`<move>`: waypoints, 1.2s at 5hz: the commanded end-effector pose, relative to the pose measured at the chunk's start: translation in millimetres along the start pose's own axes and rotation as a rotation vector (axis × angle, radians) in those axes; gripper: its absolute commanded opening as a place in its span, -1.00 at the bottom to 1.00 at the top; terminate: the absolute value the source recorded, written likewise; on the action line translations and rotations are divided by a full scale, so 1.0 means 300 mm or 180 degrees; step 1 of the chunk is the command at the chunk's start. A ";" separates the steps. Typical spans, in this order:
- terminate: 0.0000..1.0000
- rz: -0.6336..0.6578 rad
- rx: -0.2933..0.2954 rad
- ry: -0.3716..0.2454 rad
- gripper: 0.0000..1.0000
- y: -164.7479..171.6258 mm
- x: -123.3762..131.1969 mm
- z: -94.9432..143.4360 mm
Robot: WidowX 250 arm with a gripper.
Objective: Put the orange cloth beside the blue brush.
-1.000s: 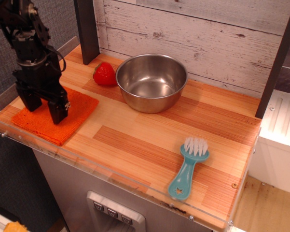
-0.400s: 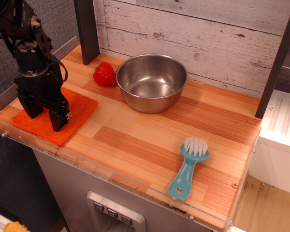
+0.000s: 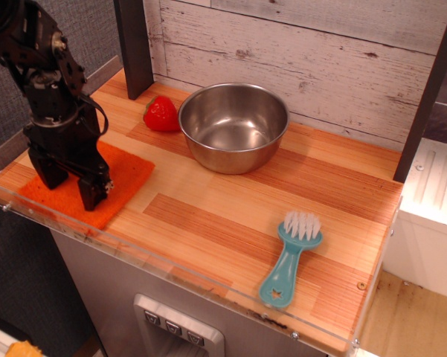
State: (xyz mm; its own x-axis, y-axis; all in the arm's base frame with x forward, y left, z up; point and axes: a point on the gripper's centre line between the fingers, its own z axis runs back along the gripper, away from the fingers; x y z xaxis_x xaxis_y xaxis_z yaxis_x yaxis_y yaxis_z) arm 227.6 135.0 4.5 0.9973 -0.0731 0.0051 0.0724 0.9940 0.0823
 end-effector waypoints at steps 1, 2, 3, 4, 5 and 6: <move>-1.00 0.0015 -0.0385 0.0193 1.00 -0.280 0.021 0.008; -1.00 0.0003 -0.0386 0.0139 1.00 -0.402 0.069 0.017; -1.00 -0.0073 -0.0323 0.0078 1.00 -0.503 0.105 0.017; -1.00 -0.0200 -0.0210 0.0010 1.00 -0.573 0.117 0.017; -1.00 -0.0208 -0.0184 -0.0005 1.00 -0.604 0.123 0.022; -1.00 -0.0043 -0.0131 -0.0103 1.00 -0.566 0.114 0.074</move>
State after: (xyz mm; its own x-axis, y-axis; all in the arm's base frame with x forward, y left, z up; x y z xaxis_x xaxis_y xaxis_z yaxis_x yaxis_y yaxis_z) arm 249.0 -35.6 6.2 0.9974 -0.0695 0.0201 0.0687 0.9969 0.0382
